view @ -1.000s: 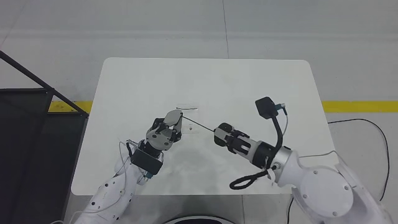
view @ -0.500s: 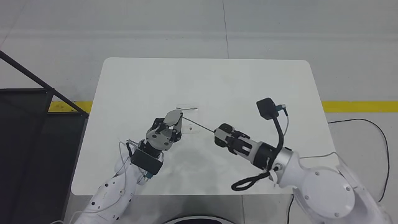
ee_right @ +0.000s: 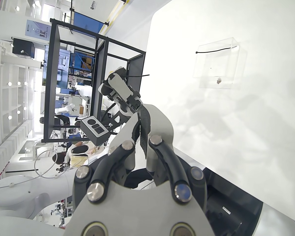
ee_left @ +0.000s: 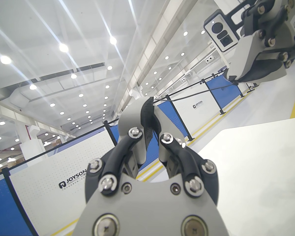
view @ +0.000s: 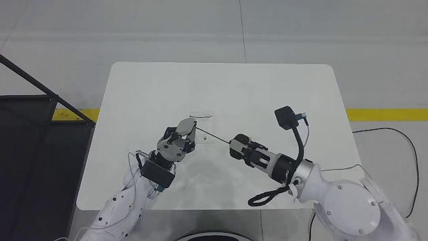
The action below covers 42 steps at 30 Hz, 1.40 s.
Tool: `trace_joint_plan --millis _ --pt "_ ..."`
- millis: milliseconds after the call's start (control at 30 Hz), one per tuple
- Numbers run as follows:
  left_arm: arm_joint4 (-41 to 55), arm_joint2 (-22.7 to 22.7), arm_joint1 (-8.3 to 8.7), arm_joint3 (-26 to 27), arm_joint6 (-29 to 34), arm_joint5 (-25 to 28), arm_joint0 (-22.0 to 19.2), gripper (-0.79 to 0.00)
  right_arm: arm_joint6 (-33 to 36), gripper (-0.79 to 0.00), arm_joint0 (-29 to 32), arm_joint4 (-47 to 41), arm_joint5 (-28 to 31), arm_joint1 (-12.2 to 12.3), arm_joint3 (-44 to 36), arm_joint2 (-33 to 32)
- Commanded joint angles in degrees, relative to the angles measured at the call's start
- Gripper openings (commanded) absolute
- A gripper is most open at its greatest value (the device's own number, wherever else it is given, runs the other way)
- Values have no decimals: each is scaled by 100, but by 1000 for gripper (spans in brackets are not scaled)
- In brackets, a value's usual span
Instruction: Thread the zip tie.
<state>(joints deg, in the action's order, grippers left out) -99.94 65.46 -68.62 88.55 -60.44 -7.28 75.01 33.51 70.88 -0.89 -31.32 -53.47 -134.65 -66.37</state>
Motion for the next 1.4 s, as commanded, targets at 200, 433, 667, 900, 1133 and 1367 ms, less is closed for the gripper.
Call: trace_joint_plan --millis 200,433,667,900,1133,1367 --pt "0 0 0 0 0 0 0 -785 -4 -785 -34 -47 -80 -35 0 -1" --pt "0 0 0 0 0 0 0 -785 35 -785 -60 -34 -158 -56 0 -14" --pt "0 0 0 0 0 0 0 -785 71 -785 -45 4 -170 -71 0 -28" --pt "0 0 0 0 0 0 0 -785 75 -785 -32 -4 -175 -90 0 -54" --pt "0 0 0 0 0 0 0 -785 94 -785 -26 -28 -170 -109 0 -72" --pt "0 0 0 0 0 0 0 -785 90 -785 -36 -12 -187 -131 0 -58"
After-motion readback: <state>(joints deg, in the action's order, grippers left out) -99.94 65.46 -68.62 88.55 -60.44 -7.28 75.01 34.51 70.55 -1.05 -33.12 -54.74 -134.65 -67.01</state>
